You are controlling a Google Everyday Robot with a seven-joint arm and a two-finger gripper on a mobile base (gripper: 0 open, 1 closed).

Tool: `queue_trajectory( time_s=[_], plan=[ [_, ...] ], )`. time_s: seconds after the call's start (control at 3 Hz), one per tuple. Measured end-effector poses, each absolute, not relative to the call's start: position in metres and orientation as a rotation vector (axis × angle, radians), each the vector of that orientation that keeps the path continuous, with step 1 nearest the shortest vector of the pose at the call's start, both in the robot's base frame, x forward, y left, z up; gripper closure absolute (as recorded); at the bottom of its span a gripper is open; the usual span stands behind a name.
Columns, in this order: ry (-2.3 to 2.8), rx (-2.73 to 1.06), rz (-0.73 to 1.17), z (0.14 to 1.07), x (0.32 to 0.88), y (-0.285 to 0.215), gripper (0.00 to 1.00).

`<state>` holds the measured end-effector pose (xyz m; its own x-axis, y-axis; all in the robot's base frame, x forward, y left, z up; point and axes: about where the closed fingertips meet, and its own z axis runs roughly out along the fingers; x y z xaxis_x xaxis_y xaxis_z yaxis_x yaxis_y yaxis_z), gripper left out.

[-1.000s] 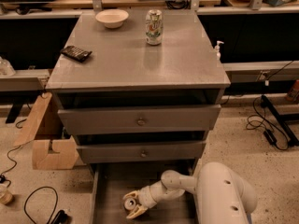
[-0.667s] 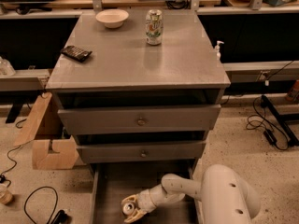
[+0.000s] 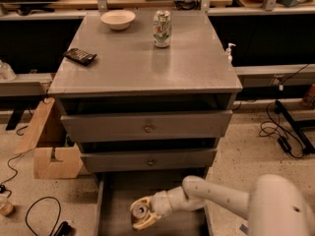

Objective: Pick orange can from bottom drawer and place on counter

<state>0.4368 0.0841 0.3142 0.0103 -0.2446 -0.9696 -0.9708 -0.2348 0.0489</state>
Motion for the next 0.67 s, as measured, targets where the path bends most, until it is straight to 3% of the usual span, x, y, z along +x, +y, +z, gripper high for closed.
queue_trajectory(
  time_s=[0.67],
  plan=[
    [1.338, -1.376, 1.285, 0.527, 0.464, -0.005, 1.0]
  ],
)
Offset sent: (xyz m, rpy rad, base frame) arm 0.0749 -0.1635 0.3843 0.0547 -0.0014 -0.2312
